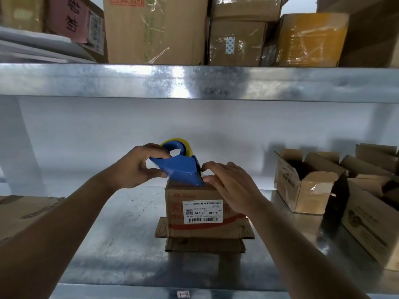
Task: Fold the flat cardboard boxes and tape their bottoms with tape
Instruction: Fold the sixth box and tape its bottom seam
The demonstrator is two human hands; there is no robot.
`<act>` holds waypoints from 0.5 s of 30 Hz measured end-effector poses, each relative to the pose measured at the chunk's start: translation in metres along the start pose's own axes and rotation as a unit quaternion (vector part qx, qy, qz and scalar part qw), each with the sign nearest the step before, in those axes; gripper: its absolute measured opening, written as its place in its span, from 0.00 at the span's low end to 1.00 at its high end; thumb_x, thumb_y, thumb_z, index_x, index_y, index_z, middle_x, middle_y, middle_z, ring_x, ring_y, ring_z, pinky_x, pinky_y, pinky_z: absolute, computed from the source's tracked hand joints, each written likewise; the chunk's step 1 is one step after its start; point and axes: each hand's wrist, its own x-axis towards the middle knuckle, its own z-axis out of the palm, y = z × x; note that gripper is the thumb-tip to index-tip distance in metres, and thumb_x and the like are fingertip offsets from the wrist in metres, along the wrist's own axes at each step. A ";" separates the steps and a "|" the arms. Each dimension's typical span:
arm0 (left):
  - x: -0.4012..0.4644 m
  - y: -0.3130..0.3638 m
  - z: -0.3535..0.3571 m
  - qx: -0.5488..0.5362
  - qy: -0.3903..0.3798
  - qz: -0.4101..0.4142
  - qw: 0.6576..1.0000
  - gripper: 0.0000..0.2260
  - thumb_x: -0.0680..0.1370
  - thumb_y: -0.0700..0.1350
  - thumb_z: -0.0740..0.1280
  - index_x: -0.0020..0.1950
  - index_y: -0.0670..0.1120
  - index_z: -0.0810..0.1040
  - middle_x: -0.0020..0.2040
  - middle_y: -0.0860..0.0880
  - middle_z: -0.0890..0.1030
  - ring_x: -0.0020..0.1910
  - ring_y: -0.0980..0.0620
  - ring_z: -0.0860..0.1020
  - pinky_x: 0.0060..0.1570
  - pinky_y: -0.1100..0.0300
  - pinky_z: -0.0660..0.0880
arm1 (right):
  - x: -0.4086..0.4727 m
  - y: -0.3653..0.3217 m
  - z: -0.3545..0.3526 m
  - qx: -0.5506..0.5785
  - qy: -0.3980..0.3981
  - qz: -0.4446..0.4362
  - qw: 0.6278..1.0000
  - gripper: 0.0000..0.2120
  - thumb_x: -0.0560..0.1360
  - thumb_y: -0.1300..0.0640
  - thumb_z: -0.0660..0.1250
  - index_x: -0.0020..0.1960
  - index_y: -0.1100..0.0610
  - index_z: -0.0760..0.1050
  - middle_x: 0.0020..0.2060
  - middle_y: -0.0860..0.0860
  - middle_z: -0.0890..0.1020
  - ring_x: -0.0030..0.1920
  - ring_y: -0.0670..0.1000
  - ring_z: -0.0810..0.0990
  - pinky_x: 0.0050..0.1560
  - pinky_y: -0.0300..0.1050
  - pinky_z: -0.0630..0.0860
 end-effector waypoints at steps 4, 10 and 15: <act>0.000 -0.005 0.003 -0.028 0.011 -0.019 0.999 0.26 0.69 0.41 0.80 0.65 0.55 0.81 0.60 0.59 0.82 0.62 0.56 0.80 0.59 0.63 0.78 | 0.000 -0.001 0.001 0.003 0.005 0.013 1.000 0.24 0.83 0.36 0.44 0.68 0.45 0.69 0.54 0.45 0.83 0.49 0.49 0.75 0.48 0.46 0.72; 0.002 -0.002 0.001 -0.038 -0.032 -0.003 0.999 0.36 0.71 0.37 0.78 0.77 0.55 0.73 0.66 0.61 0.79 0.67 0.52 0.77 0.62 0.64 0.76 | 0.002 0.000 0.000 0.024 0.009 0.014 1.000 0.21 0.83 0.38 0.46 0.67 0.46 0.69 0.55 0.45 0.83 0.49 0.50 0.74 0.45 0.46 0.69; 0.004 0.000 0.002 -0.051 -0.030 -0.013 0.998 0.34 0.72 0.37 0.78 0.75 0.56 0.73 0.63 0.64 0.80 0.65 0.53 0.78 0.62 0.65 0.76 | 0.002 -0.002 -0.001 0.025 0.009 0.021 0.999 0.21 0.83 0.38 0.46 0.67 0.45 0.68 0.53 0.45 0.83 0.49 0.49 0.73 0.44 0.45 0.67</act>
